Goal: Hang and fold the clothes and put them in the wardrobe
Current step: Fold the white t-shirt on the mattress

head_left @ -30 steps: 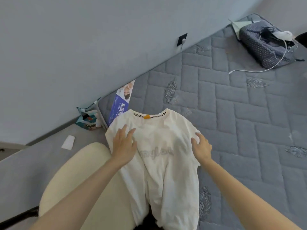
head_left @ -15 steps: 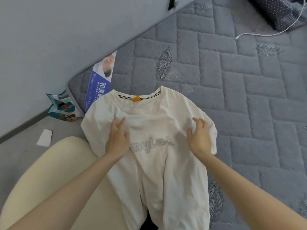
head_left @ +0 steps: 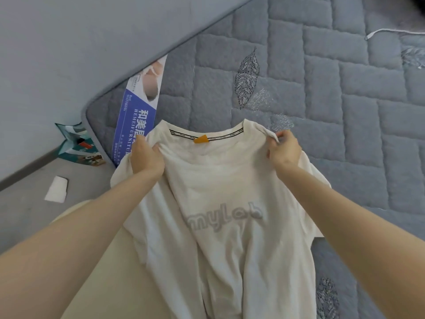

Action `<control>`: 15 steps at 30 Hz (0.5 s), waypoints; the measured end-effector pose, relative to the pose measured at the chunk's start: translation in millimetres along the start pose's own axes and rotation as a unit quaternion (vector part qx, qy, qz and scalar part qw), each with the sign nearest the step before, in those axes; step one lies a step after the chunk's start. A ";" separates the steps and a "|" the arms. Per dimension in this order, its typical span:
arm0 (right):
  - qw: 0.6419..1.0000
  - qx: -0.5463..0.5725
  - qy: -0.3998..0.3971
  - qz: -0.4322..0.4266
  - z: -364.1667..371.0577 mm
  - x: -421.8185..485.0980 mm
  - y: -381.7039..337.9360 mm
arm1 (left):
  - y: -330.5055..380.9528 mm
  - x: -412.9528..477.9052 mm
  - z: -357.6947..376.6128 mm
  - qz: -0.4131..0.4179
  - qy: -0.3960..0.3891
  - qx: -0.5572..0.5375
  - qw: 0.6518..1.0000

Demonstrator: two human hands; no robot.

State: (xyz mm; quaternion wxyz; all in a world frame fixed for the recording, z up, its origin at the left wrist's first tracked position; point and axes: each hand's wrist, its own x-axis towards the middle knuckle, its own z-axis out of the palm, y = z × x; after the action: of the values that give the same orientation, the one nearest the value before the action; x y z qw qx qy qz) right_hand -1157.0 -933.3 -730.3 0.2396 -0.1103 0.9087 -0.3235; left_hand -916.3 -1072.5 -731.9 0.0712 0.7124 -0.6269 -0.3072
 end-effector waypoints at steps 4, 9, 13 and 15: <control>0.990 0.011 0.131 -0.048 -32.6 26.8 -33.9 | 37.5 15.2 -9.3 0.102 0.041 -0.042 0.993; 0.986 0.025 0.120 -0.116 -55.6 54.1 -63.9 | 100.3 53.1 -11.9 0.198 0.024 -0.127 0.972; 0.992 0.033 0.009 -0.119 -53.9 37.0 -46.4 | 82.4 34.5 2.7 0.226 -0.101 -0.083 0.965; 0.995 0.034 0.056 -0.080 -58.1 23.5 -23.9 | 63.5 6.0 15.7 0.273 -0.135 -0.009 0.952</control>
State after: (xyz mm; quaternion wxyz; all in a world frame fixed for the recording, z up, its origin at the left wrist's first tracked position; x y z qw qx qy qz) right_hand -1205.6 -928.8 -684.3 0.1657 -0.1561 0.8976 -0.3775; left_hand -978.3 -1086.6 -715.7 0.0733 0.4653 -0.7985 -0.3749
